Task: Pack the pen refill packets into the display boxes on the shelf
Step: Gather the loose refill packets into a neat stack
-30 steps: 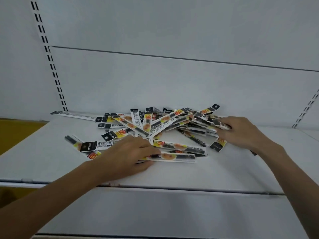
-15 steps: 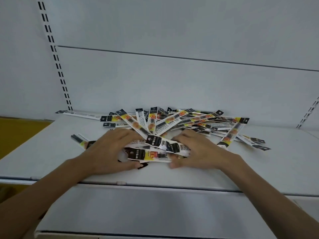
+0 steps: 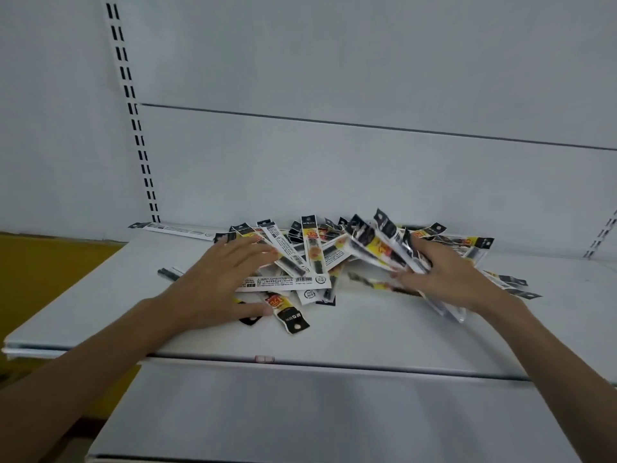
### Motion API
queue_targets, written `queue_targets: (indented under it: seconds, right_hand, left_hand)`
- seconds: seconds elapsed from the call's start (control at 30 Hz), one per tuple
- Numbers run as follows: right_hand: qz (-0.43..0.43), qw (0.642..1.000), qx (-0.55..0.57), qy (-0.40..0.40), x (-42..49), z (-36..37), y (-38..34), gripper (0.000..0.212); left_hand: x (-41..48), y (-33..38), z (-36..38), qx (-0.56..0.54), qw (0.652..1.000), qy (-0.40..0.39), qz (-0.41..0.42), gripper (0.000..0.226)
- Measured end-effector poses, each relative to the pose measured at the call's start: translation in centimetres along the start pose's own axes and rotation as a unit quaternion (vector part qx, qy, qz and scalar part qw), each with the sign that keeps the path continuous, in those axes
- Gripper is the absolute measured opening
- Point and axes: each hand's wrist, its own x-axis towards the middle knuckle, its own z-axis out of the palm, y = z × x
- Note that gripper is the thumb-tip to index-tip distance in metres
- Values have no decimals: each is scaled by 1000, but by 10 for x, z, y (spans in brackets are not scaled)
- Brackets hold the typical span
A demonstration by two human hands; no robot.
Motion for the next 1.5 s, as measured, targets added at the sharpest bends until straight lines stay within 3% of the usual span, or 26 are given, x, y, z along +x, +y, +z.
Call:
queue_targets:
  seconds: [0.1,0.23,0.33,0.47,0.57,0.7,0.83,0.9,1.0,1.07,1.13,1.23,1.5]
  right_hand:
    - [3,998,39,41,13,17,-15,22]
    - [-7,999,36,31,35,44,-34,25]
    - [27,997,40,53,53,54,-41,24]
    - [80,993,50,68,73,64,-52,23]
    - [78,995,45,30,84,82,-71,30]
    - [6,998,-46,-53,89,104,-105,49]
    - [-84,988,-98,-85,77,114,-122,53]
    - [-88,985,-68,-130,70,111,-123,53]
    - [-60,972,67,-218,65,83,-111,46]
    - [-40,980,110,-163,66,56,-87,49]
    - [-35,994,-40,-94,66,37,-57,66]
    - [-84,957,-234,-148,68,43,-26,83]
    - [-189,921,-262,-219,104,65,-40,92]
  left_hand:
    - [14,11,11,-11,1000,-16,-23,97]
    - [26,33,9,-32,999,11,21,84]
    - [22,14,-6,-77,997,14,19,93]
    - [3,-31,-17,25,999,22,31,89]
    - [-4,-37,-15,19,999,38,11,91]
    - [-1,-29,-16,60,996,58,6,109]
    - [-1,-13,-21,95,990,87,58,97]
    - [1,-2,-17,84,991,78,74,91]
    - [1,6,-12,30,998,5,48,93]
    - [0,5,-8,26,999,-33,25,91]
    - [3,5,-8,65,997,-25,28,89]
    - [11,8,-5,80,996,5,41,83]
    - [11,12,-7,18,999,-35,-19,80]
